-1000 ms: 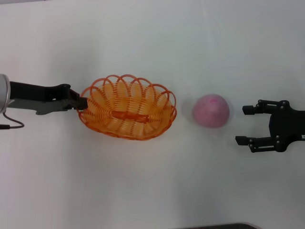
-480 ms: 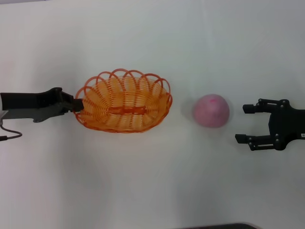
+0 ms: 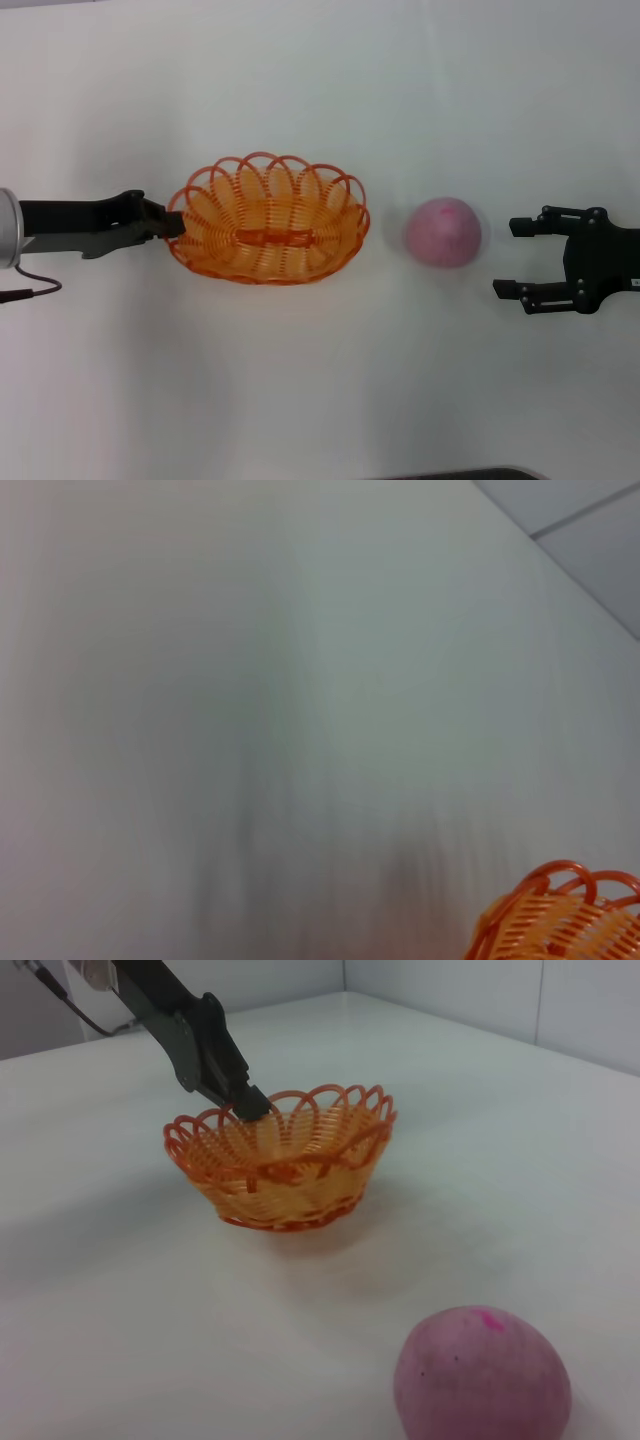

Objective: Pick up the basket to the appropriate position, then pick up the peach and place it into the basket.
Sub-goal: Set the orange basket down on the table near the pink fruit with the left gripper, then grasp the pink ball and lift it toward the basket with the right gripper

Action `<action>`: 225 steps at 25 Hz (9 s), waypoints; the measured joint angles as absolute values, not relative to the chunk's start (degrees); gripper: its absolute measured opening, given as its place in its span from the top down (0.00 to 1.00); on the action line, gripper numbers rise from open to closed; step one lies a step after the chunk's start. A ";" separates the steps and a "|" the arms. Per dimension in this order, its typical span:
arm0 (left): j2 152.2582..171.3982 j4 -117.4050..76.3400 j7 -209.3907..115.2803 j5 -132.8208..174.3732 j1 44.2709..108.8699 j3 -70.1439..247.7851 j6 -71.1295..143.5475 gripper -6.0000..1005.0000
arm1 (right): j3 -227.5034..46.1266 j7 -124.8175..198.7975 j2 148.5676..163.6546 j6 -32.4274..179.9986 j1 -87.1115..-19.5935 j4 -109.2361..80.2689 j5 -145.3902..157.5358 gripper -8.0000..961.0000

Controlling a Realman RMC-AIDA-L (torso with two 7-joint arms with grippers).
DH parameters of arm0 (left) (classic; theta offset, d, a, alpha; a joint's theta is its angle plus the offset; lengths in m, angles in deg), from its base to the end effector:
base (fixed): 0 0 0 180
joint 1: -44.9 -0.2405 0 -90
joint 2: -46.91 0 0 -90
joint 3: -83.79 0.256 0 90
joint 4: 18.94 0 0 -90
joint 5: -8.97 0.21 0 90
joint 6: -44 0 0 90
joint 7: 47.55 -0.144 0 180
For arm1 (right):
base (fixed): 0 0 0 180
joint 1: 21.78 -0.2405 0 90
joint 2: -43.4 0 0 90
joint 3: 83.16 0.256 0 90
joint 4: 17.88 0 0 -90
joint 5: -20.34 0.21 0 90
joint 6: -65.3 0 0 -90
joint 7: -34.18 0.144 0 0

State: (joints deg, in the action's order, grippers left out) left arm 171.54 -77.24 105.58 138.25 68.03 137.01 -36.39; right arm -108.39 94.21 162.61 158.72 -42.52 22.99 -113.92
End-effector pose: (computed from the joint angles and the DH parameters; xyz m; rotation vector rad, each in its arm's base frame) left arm -0.2725 0.3203 -0.0159 -2.1079 -1.9956 -0.3630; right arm 0.3485 0.2570 0.0151 -2.7391 0.4933 0.3533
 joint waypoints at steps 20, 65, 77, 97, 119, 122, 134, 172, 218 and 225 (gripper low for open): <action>171.54 -83.53 106.95 133.34 60.49 146.55 -34.37 0.96 | -107.66 94.88 162.65 158.64 -42.96 22.99 -113.87 0.10; 171.54 -87.52 112.68 131.47 54.04 156.61 -24.45 0.95 | -106.98 94.91 162.67 158.30 -42.72 22.99 -113.87 0.10; 171.54 -87.30 111.83 130.91 54.00 156.06 -24.75 0.94 | -106.98 94.91 162.67 158.15 -42.83 22.99 -113.87 0.10; 171.40 -78.47 97.57 121.67 55.19 142.75 -36.50 0.62 | -106.98 94.91 162.76 158.02 -43.05 22.99 -113.86 0.10; 170.58 -69.95 52.42 121.06 59.14 121.79 -52.63 0.55 | -106.30 96.16 162.84 157.94 -43.16 22.74 -113.62 0.10; 170.79 -69.66 44.78 121.11 59.26 122.79 -52.84 0.54 | -105.80 96.10 162.85 157.94 -43.23 22.55 -113.60 0.09; 171.04 -67.08 17.68 122.73 56.90 124.92 -54.53 0.11 | -105.31 96.16 162.84 158.59 -42.85 21.52 -110.92 0.09; 171.36 -64.81 13.01 127.09 55.99 124.58 -54.78 0.12 | -111.43 143.94 160.80 168.13 -50.72 39.39 -119.12 0.04; 171.28 -63.35 13.31 127.09 56.06 123.06 -52.70 0.12 | -140.09 161.98 163.02 151.87 -56.41 37.80 -121.96 0.02; 171.28 -63.32 13.33 127.09 56.11 123.06 -53.17 0.12 | -140.12 161.77 163.02 151.69 -56.63 37.14 -121.74 0.03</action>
